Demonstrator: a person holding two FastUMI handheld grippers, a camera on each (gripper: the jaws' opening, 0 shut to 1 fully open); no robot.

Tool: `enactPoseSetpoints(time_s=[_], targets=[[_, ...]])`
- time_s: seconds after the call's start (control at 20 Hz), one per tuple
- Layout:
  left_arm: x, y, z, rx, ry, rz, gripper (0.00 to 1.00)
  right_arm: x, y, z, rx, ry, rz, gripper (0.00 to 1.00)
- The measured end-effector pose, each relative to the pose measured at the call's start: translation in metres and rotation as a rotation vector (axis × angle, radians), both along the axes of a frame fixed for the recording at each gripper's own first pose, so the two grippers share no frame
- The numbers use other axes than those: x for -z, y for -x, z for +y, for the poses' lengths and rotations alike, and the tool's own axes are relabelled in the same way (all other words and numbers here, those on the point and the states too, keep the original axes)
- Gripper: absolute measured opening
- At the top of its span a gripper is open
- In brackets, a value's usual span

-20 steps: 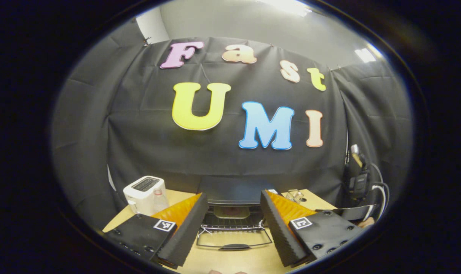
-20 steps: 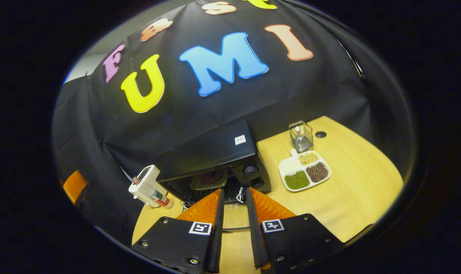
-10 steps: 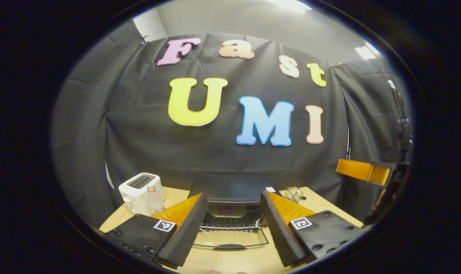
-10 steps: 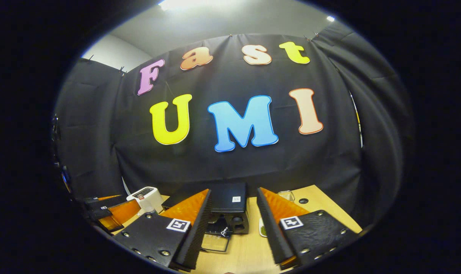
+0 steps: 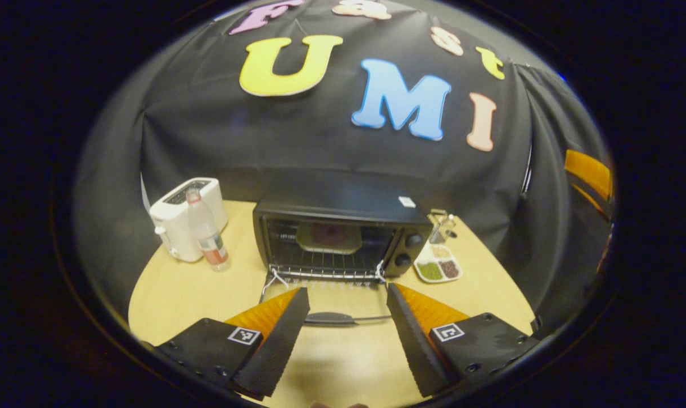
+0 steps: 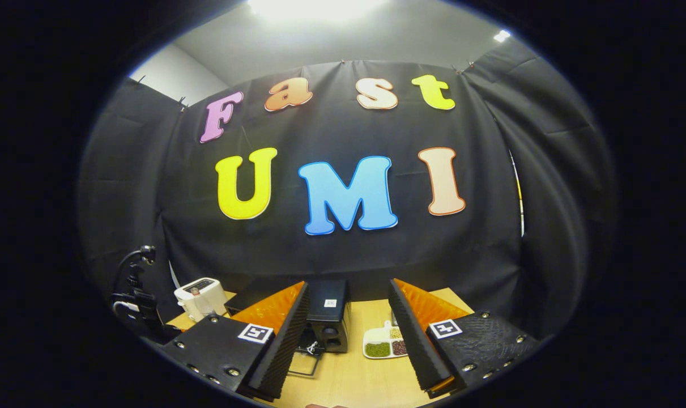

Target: Open the electric oven with the left hand, put the food in, and close the electric oven.

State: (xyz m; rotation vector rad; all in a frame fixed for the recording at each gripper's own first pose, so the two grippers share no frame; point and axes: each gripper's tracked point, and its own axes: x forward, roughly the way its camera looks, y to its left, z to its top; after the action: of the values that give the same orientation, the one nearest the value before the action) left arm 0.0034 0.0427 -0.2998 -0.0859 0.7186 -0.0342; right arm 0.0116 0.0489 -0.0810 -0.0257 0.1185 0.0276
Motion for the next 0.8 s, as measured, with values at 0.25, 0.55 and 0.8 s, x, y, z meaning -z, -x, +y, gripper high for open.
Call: enactPoseSetpoints(time_s=[0.25,0.55,0.8], targets=[[0.063,0.018,0.001,0.008,-0.028,0.217,0.9,0.016,0.002,-0.012,0.031,-0.016,0.05,0.85],[0.121,0.038,0.003,0.026,-0.045,0.457,0.96,0.02,0.001,-0.035,0.102,-0.016,0.065,0.86],[0.164,0.039,0.003,0.027,-0.027,0.594,0.94,0.019,0.003,-0.043,0.137,-0.012,0.059,0.85]])
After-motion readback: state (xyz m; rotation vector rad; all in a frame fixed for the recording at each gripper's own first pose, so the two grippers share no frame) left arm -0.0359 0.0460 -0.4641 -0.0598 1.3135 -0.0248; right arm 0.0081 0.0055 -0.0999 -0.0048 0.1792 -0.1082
